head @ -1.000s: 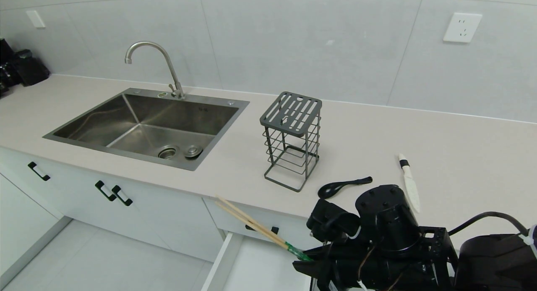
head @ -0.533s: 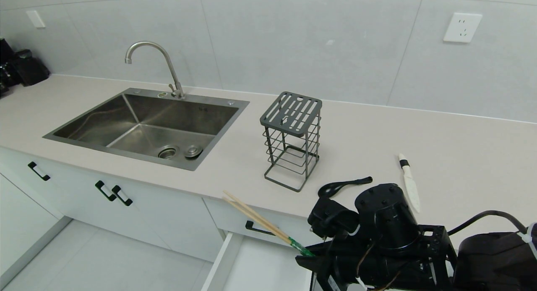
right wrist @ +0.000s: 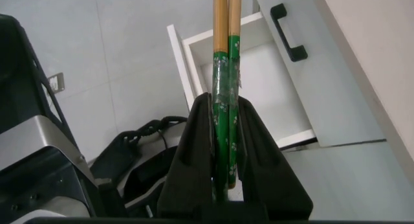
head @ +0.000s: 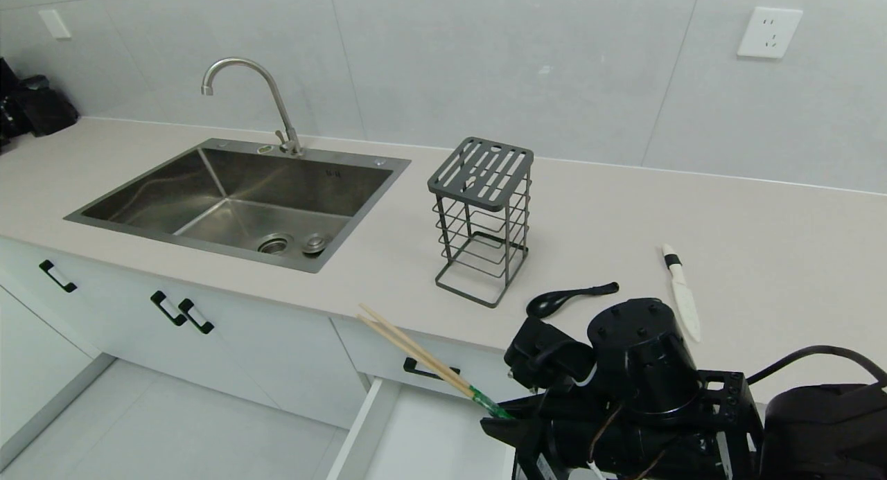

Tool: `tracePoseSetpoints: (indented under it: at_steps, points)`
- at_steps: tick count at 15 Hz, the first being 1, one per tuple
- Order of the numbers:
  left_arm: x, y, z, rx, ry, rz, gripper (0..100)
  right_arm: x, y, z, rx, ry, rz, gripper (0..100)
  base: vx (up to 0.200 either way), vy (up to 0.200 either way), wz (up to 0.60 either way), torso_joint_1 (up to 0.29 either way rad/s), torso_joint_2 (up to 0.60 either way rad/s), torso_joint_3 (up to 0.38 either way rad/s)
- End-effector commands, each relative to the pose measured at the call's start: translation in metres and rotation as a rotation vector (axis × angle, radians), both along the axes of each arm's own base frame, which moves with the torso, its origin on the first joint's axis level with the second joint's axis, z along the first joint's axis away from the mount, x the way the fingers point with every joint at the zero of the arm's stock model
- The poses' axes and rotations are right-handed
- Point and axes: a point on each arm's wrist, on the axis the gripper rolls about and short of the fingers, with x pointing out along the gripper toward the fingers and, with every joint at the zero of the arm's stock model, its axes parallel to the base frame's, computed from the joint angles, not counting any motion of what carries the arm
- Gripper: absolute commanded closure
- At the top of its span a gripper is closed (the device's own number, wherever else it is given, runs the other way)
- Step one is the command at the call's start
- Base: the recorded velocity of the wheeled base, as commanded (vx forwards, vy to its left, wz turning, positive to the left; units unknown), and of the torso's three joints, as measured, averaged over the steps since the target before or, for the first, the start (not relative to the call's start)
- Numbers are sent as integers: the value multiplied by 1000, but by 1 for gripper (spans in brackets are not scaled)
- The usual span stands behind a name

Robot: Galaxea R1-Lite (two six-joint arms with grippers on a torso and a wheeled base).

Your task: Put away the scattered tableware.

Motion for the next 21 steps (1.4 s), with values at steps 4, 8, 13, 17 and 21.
tracePoseSetpoints:
  at_steps: [4, 8, 13, 17, 21]
  points:
    - [0, 0, 0, -1, 1, 0, 0, -1, 5, 7, 20, -18, 14, 100, 0, 0, 0, -201, 394, 195]
    - [0, 0, 0, -1, 1, 1, 0, -3, 10, 12, 34, -28, 28, 100, 0, 0, 0, -271, 531, 256]
    - [0, 0, 0, -1, 1, 1, 0, -5, 13, 15, 44, -35, 37, 100, 0, 0, 0, -270, 522, 249]
    - [0, 0, 0, -1, 1, 1, 0, -7, 17, 18, 54, -41, 49, 100, 0, 0, 0, -262, 502, 244]
    - [0, 0, 0, -1, 1, 1, 0, -10, 20, 20, 62, -46, 66, 100, 0, 0, 0, -250, 471, 221]
